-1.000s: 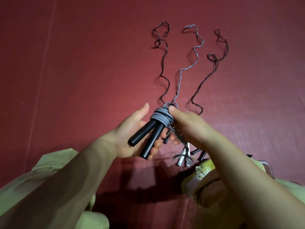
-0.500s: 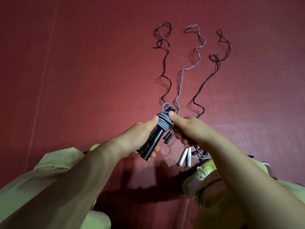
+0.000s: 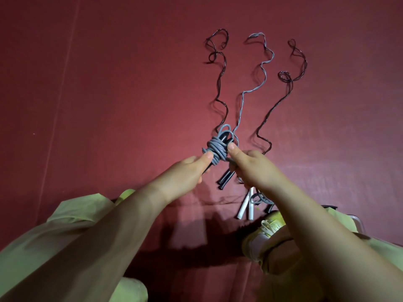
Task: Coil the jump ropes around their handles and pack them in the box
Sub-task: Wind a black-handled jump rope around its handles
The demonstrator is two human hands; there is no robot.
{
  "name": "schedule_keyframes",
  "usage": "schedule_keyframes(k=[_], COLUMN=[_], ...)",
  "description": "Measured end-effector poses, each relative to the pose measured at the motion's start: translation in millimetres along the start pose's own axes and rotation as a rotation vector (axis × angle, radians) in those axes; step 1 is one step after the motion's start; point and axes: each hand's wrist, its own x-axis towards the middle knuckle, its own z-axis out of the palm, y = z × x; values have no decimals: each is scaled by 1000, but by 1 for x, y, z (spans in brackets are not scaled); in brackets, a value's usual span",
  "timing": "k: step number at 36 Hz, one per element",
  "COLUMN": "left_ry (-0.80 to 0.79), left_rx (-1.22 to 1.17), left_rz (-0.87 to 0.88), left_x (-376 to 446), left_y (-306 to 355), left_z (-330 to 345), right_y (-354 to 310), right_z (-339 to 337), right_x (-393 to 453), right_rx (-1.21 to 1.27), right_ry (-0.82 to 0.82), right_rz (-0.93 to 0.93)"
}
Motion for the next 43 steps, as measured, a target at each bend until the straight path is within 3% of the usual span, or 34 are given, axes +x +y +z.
schedule_keyframes(k=[16, 37, 39, 43], left_ry=[66, 76, 39, -199], left_rx=[321, 452, 376, -79], left_rz=[25, 15, 5, -17], left_x=[2, -4, -3, -8], left_y=[-2, 3, 4, 10], left_z=[1, 3, 3, 3], right_y=[-5, -14, -16, -18], right_z=[4, 4, 4, 2], right_x=[-7, -13, -14, -14], right_rx=[102, 45, 81, 174], right_ry=[-86, -70, -73, -58], right_rz=[39, -162, -181, -219])
